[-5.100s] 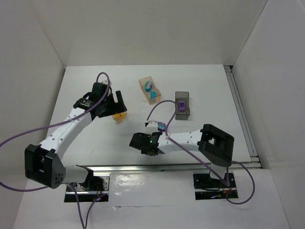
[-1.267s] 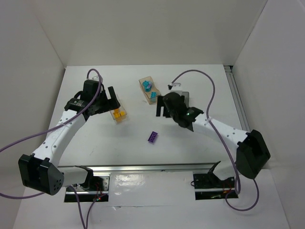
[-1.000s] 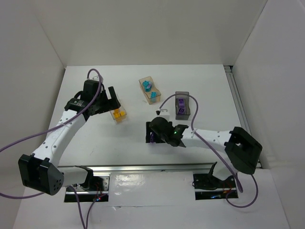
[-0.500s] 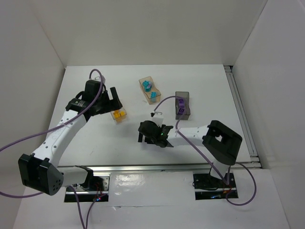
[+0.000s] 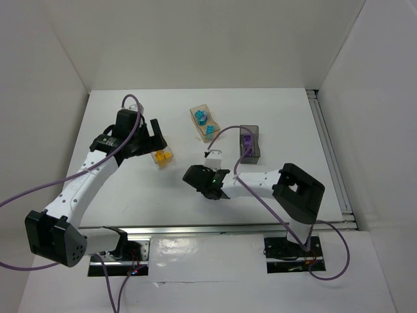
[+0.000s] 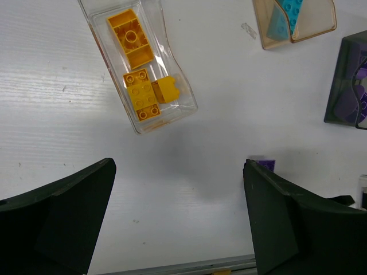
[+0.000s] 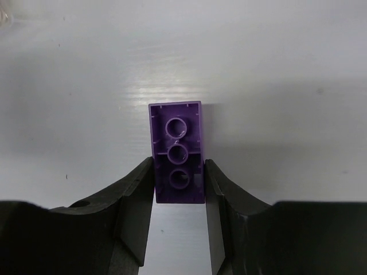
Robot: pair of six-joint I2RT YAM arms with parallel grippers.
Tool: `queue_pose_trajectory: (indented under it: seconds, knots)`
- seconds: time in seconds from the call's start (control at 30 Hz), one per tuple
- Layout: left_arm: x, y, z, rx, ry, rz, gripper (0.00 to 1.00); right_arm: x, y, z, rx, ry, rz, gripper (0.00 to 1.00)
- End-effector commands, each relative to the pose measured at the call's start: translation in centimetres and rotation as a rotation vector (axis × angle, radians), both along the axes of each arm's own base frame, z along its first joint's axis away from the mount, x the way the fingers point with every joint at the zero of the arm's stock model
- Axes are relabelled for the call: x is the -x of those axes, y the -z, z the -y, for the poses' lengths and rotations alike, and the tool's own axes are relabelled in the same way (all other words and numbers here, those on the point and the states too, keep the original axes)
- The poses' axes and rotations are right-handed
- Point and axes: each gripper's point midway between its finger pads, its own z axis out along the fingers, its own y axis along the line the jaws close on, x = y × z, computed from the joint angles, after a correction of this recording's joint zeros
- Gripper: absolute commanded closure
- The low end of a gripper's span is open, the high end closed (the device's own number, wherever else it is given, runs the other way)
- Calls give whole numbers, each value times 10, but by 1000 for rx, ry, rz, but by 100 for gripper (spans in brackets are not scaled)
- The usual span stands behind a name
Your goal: Sort the legos into containers by color
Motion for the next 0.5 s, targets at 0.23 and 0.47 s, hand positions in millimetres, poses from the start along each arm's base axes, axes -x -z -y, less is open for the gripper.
queue_pose_trajectory:
  seconds: [0.23, 0.47]
  knots:
    - [1, -18, -3, 3, -17, 63, 0, -89, -126, 90, -8, 193, 309, 65]
    - [1, -18, -3, 3, -17, 63, 0, -160, -127, 164, 16, 312, 294, 65]
